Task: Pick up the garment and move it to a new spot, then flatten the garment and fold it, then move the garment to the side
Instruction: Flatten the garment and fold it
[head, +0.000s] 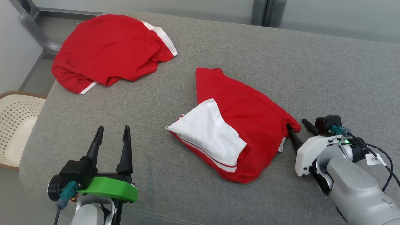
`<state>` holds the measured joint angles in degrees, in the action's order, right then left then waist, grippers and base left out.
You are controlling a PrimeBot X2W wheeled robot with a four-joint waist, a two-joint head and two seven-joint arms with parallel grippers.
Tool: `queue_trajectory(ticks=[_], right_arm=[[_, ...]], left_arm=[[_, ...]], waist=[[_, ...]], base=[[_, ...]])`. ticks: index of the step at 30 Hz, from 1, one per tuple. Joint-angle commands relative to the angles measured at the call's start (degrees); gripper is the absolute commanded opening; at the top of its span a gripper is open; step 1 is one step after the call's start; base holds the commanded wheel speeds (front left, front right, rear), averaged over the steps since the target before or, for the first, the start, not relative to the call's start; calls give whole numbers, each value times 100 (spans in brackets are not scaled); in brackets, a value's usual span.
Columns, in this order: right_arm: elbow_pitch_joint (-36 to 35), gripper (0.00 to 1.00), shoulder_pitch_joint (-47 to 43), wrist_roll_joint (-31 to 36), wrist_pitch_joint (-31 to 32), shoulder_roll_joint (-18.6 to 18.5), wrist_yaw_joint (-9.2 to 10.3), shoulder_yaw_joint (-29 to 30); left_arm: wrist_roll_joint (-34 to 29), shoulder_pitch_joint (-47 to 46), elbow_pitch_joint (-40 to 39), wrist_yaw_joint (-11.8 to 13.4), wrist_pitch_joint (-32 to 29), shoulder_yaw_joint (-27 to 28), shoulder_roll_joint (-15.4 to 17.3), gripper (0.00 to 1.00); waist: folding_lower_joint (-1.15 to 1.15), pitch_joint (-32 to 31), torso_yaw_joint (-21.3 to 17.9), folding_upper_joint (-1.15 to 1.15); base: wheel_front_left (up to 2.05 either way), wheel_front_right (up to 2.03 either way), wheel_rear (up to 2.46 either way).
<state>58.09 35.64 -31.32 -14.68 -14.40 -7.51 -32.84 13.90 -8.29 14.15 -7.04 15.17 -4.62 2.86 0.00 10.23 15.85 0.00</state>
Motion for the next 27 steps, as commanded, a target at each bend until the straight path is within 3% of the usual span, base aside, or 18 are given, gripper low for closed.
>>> queue_trajectory(ticks=[1, 10, 20, 27], right_arm=[[81, 0, 27, -72, 16, -17, 4, -78], [-415, 0, 61, -325, -53, -350, 6, 103], [-1626, 0, -965, -43, -53, -1101, 6, 1677], [-1936, 0, -1963, 32, -54, -999, 6, 2721]], left_arm=[[10, -48, 5, 33, -4, -5, 6, 100], [-12, 115, -1, 58, -4, 120, 6, 100], [23, 260, -47, 79, -3, 131, 8, 100], [-8, 310, -51, 71, -4, 144, 8, 100]], waist=[[0, 8, 19, 0], [0, -214, -250, 0], [0, -398, -672, 0], [0, -453, -765, 0]], base=[[0, 0, 0], [0, 0, 0], [0, 0, 0], [0, 0, 0]])
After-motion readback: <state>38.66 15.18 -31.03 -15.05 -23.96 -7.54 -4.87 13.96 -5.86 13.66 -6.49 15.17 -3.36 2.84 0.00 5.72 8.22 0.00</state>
